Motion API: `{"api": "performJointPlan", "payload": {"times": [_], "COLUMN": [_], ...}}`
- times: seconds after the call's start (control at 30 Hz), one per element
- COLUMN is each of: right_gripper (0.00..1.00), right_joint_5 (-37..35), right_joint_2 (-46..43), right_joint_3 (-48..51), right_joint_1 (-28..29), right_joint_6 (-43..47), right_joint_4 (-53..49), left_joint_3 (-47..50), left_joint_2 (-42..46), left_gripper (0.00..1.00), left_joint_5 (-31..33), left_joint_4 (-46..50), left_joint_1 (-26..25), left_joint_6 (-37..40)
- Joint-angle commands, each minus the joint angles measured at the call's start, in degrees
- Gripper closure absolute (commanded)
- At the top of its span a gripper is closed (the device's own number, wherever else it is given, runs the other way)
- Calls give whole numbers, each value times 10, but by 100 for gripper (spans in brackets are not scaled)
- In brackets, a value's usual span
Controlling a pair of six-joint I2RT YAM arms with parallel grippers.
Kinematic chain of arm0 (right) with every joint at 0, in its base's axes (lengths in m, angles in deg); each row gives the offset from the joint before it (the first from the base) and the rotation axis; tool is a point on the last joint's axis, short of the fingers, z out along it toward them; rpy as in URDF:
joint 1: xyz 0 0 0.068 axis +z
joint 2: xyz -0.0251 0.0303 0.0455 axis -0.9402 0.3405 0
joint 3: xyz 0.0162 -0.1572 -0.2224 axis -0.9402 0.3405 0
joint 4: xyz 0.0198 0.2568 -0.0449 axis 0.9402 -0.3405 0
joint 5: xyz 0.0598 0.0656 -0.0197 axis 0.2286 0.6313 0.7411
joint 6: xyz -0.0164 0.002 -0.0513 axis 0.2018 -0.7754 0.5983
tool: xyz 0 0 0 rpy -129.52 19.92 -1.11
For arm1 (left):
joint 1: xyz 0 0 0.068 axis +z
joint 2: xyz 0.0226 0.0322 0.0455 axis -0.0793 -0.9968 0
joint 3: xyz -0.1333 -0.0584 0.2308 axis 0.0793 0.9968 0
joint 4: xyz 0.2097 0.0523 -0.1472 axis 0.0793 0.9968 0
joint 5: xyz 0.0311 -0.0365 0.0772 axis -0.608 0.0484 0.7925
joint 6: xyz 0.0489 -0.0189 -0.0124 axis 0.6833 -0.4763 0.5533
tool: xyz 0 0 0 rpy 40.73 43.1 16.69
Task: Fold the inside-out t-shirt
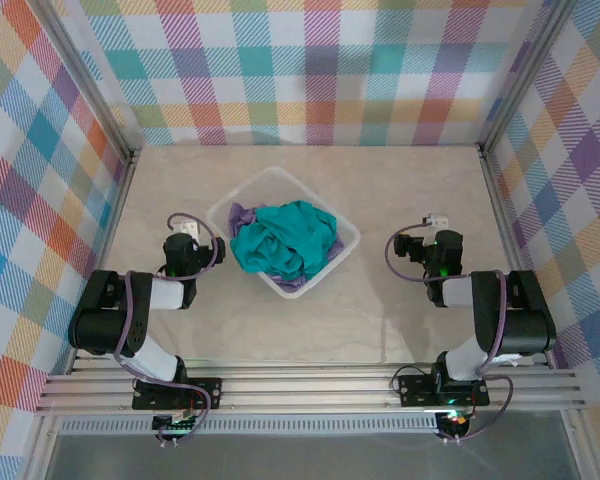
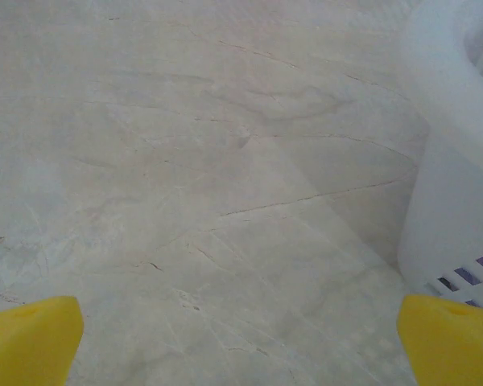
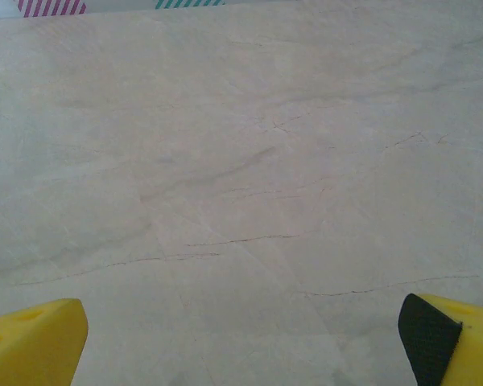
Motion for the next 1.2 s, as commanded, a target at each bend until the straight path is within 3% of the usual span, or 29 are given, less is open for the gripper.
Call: {"api": "performJointPlan", "payload": {"times": [0.0, 1.03, 1.1, 1.17], "right_gripper": [0, 0, 0, 0], "right_joint_5": [9, -12, -32, -58], "right_joint_2": [-4, -19, -58, -118], "right_joint_3": [-11, -10, -13, -21], "right_joint_1": [0, 0, 0, -1], "right_joint_6": [-3, -12, -18, -30], "right_joint_4": [17, 9, -30, -96], "left_joint_3": [-5, -4, -15, -50], "left_joint_2": [4, 8, 35, 90], "left_gripper": [0, 0, 0, 0], "left_joint_5": [5, 2, 20, 63], "left_joint_4": [-27, -28, 12, 127], "left_joint_1": [-4, -1, -1, 0], "left_joint_6": [-2, -4, -13, -40]}}
